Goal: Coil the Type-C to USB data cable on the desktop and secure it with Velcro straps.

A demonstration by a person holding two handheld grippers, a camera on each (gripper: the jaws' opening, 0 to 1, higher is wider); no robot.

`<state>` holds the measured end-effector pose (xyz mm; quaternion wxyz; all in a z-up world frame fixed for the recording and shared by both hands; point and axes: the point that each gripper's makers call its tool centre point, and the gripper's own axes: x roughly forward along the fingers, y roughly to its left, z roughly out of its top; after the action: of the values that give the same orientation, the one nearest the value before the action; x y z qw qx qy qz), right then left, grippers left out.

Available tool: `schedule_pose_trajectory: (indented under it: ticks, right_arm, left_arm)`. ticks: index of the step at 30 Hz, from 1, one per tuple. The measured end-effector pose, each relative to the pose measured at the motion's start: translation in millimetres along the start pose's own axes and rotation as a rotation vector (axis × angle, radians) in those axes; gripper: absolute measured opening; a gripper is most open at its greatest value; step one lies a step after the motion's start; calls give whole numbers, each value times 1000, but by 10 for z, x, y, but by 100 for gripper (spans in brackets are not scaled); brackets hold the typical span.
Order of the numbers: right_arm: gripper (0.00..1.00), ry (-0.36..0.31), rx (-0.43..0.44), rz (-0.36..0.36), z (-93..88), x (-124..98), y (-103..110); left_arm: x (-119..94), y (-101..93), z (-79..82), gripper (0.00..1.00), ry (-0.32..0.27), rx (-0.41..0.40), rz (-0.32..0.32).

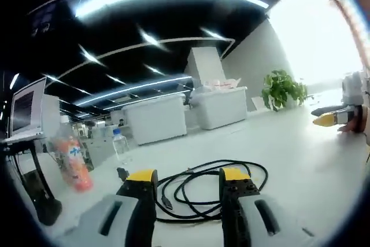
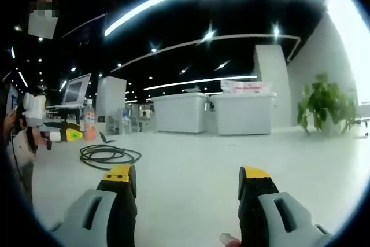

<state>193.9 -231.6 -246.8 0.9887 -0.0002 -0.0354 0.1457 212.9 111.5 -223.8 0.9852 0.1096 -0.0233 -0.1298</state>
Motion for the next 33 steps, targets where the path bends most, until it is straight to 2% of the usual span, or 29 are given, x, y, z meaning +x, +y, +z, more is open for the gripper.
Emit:
schedule_pose_trajectory:
  ticks: [4, 7, 9, 11, 14, 17, 22, 26, 30, 33]
  right_arm:
    - [70, -8, -6, -12, 13, -13, -17]
    - [70, -13, -18, -9, 20, -20, -1]
    - [70, -8, -22, -11, 10, -19, -6]
    - [70, -6, -16, -9, 4, -19, -7]
    - [70, -8, -10, -9, 2, -22, -7]
    - [70, -4, -14, -13, -6, -16, -14]
    - [70, 3, -13, -9, -20, -3, -11]
    - [70, 6, -10, -6, -26, 1, -11]
    - [70, 6, -6, -6, -27, -1, -12]
    - [70, 5, -6, -6, -22, -5, -18]
  left_arm:
    - [188, 197, -41, 43, 43, 17, -15]
    - [385, 356, -94, 40, 78, -10, -38]
    - [530, 591, -177, 39, 130, 44, -9]
    - [648, 756, -265, 39, 176, 65, 1]
    - [769, 893, -366, 39, 210, 17, -11]
    - [824, 879, -480, 37, 257, -4, -48]
    - [831, 703, -695, 30, 379, 31, -118]
    - [863, 587, -764, 29, 421, 6, -155]
    - [882, 541, -872, 29, 470, 46, -162]
    - [900, 514, -879, 28, 474, 39, -170]
